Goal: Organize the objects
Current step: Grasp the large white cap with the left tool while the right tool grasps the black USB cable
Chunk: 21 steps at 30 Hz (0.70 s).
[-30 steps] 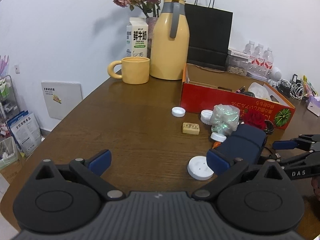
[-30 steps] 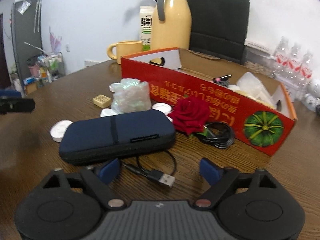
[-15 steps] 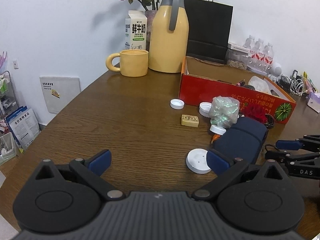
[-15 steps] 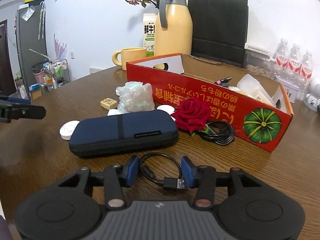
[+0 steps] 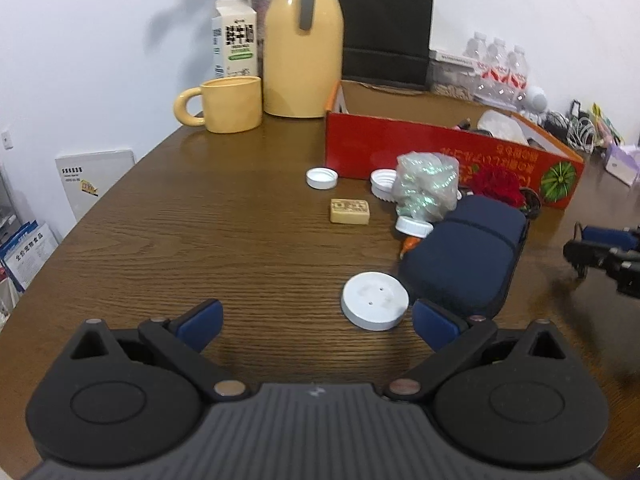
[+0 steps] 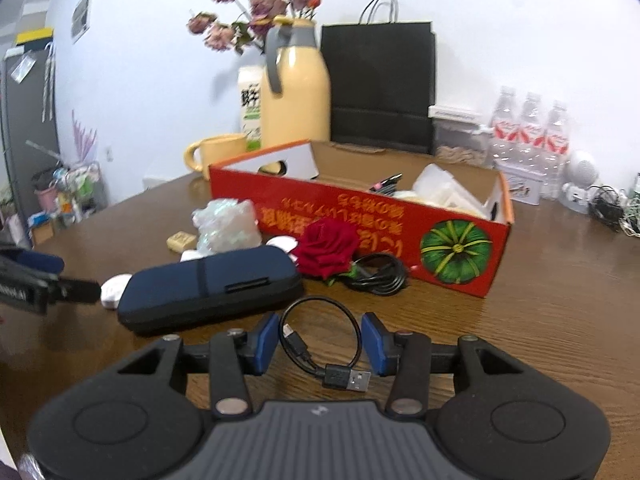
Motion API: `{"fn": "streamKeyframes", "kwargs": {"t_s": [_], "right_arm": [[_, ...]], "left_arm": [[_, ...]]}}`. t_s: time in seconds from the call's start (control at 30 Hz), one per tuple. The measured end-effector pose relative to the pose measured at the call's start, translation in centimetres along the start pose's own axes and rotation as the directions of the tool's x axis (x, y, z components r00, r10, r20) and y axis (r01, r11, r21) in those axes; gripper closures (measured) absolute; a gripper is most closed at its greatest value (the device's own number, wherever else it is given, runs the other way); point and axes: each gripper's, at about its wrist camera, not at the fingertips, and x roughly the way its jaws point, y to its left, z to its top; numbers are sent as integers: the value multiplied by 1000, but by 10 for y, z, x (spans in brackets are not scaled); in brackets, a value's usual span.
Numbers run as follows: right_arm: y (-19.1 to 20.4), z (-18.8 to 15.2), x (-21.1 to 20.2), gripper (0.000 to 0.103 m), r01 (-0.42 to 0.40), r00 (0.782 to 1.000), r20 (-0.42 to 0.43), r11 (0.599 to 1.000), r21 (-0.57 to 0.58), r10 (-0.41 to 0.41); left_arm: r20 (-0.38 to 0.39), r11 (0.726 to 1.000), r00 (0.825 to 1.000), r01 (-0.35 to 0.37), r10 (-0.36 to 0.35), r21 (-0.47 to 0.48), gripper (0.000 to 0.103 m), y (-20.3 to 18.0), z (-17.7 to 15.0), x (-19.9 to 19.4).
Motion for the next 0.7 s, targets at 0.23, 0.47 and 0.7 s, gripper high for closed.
{"fn": "streamKeyframes", "kwargs": {"t_s": [0.23, 0.47, 0.7], "right_arm": [[-1, -1, -3, 59, 5, 1000, 14, 1000, 13, -5], [1, -1, -4, 59, 12, 1000, 15, 1000, 15, -13], [2, -2, -6, 59, 19, 1000, 21, 1000, 15, -19]], "left_arm": [[-9, 998, 1000, 6, -6, 70, 10, -15, 0, 12], [20, 995, 998, 57, -59, 87, 62, -18, 1, 11], [34, 996, 997, 65, -67, 68, 63, -17, -1, 6]]}}
